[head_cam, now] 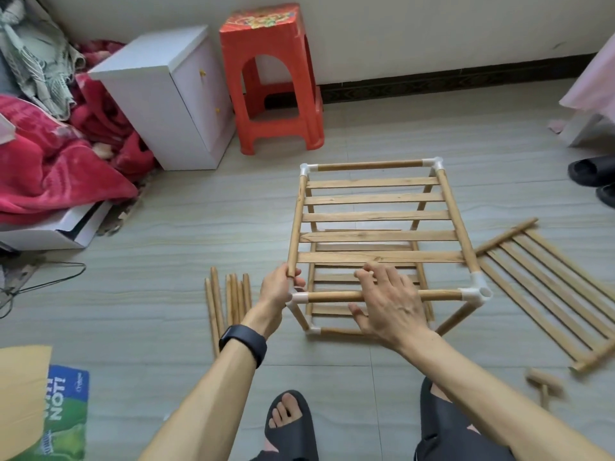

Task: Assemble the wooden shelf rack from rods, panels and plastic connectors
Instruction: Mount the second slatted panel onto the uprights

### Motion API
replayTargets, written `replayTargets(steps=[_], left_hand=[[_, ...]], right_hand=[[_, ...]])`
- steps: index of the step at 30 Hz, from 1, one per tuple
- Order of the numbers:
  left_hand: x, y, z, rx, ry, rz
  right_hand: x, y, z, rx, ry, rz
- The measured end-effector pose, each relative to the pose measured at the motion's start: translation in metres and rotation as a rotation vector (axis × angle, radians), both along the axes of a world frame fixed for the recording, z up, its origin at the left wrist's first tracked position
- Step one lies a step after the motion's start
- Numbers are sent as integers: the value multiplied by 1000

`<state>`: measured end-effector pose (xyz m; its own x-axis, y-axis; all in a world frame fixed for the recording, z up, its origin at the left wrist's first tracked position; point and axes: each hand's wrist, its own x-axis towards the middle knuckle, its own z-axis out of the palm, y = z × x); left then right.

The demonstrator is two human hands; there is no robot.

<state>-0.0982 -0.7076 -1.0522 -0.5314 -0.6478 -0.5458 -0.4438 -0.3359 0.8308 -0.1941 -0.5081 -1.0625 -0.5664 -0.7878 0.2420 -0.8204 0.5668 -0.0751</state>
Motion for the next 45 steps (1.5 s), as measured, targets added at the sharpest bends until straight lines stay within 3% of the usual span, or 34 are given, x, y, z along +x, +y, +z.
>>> replayTargets(steps=[3, 8, 15, 20, 29, 35, 45], left_hand=[[-4, -21, 16, 291, 103, 0], [-18, -34, 23, 357, 44, -85], [-22, -16, -1, 257, 130, 2], [-19, -8, -7, 168, 79, 17], [-18, 18, -15, 103, 186, 255], [-27, 23, -15, 143, 231, 317], [-38, 32, -13, 284, 230, 428]], right_hand=[[5, -16, 3, 99, -48, -29], [-6, -45, 4, 259, -214, -97], [-19, -54, 11, 245, -244, -105], [-25, -47, 14, 246, -194, -18], [-30, -40, 17, 315, -170, 56], [-30, -50, 14, 339, -214, 18], [-9, -82, 14, 327, -156, 164]])
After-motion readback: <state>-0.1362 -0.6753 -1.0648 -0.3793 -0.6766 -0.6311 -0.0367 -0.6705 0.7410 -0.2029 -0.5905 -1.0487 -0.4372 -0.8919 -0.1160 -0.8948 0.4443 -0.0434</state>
